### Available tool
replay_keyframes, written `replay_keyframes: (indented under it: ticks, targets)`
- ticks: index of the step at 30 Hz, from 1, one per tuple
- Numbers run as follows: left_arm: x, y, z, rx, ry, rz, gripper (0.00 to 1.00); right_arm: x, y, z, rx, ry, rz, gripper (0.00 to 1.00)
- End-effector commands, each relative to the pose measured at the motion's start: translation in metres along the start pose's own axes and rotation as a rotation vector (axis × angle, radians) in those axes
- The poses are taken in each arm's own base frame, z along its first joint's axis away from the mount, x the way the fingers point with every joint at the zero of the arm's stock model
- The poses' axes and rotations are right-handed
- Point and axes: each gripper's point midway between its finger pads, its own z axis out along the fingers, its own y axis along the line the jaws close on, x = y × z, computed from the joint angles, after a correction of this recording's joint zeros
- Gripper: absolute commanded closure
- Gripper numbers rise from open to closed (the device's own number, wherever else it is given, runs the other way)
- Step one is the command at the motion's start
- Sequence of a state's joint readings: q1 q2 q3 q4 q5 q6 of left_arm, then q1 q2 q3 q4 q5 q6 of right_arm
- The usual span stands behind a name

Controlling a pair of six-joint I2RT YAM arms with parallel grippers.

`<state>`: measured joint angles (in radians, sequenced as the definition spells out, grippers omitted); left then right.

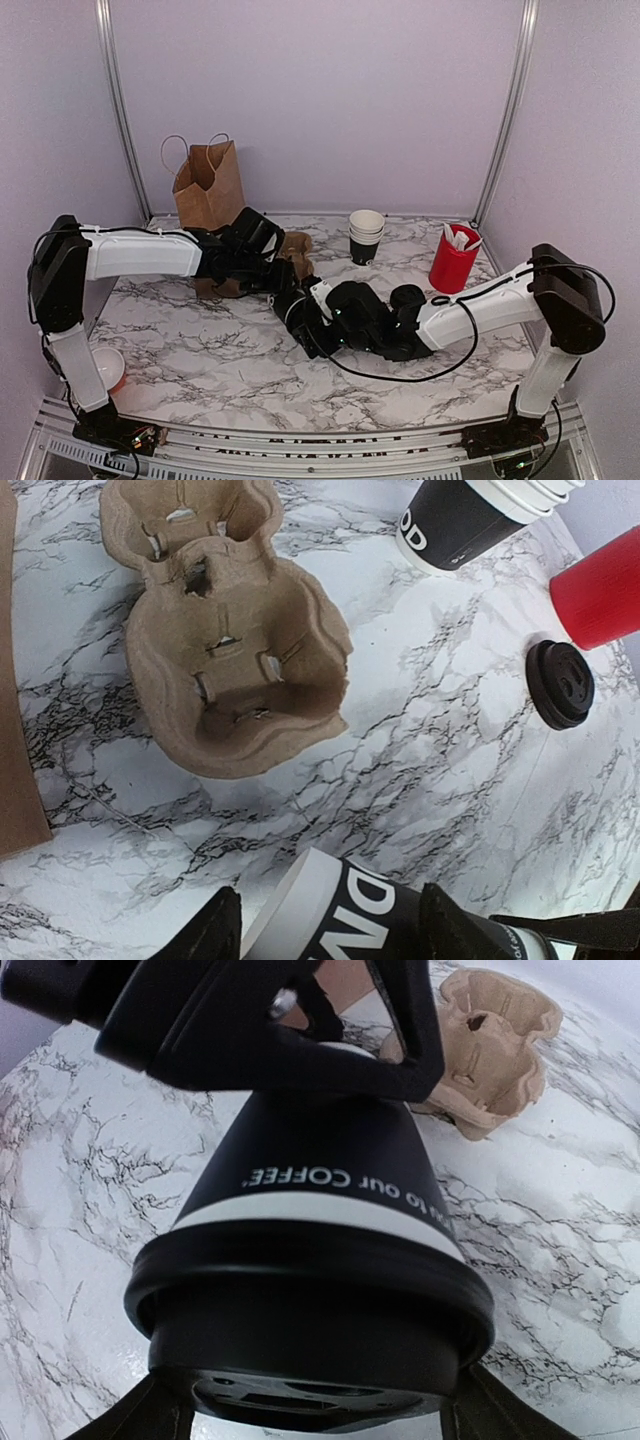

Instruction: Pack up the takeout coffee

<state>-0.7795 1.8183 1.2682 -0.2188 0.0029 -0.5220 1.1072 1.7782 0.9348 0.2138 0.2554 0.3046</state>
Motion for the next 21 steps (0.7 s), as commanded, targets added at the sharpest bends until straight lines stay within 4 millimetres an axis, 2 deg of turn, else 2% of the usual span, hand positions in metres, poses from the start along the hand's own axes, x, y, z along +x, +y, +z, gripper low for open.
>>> replay_keyframes:
  ticks: [1,15,21]
  targets:
    - [-0.011,-0.024,-0.024,0.067,-0.013,0.038,0.36,-0.025,0.009,-0.020,-0.036,-0.010,0.038,0.43]
    - [-0.047,-0.050,-0.057,0.140,-0.109,0.058,0.09,-0.013,0.004,-0.071,-0.049,0.145,0.063,0.44]
    - [-0.059,-0.052,-0.081,0.148,-0.166,0.066,0.08,0.002,-0.013,-0.108,-0.015,0.272,0.097,0.44]
